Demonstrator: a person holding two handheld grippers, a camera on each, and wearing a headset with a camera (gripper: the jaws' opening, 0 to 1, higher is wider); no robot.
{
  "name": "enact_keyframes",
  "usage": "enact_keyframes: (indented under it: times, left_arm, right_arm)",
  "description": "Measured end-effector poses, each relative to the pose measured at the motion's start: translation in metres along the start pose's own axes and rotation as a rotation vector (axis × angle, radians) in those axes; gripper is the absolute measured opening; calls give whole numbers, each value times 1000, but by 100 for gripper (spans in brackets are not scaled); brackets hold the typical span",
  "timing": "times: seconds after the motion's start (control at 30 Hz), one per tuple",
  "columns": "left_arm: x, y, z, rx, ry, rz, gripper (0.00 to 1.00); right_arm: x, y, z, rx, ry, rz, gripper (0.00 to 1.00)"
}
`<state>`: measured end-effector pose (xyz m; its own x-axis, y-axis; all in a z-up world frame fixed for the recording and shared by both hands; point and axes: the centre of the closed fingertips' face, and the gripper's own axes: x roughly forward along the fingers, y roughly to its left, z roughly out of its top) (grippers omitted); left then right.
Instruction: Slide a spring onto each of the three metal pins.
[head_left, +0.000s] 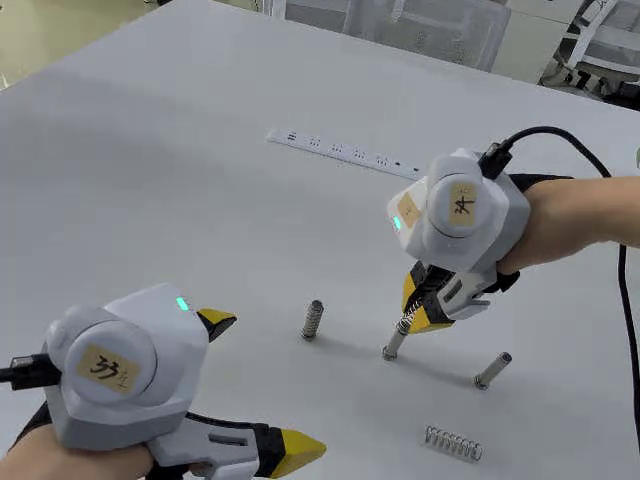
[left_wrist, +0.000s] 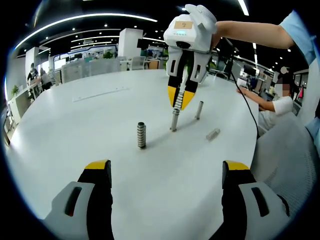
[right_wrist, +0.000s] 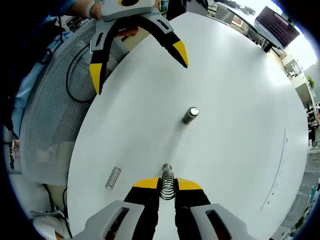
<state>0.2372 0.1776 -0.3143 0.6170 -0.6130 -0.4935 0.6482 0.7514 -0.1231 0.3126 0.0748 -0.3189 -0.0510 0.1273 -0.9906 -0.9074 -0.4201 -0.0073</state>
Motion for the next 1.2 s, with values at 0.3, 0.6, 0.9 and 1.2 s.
enact_keyframes:
  times: [0.3, 0.6, 0.9, 1.2]
  left_arm:
    - [-1, 1, -2, -11, 1, -1, 89]
    - [-1, 1, -3, -17, 0, -1, 88]
    - [-2, 1, -4, -22, 1, -2, 87]
    - [-2, 0, -4, -23, 3, -3, 87]
  right_arm:
    - [12, 0, 1, -12, 24, 23, 8]
    - [25, -1, -1, -22, 54, 41, 8]
    - [33, 1, -3, -23, 70, 54, 8]
    - [39, 1, -4, -18, 76, 65, 8]
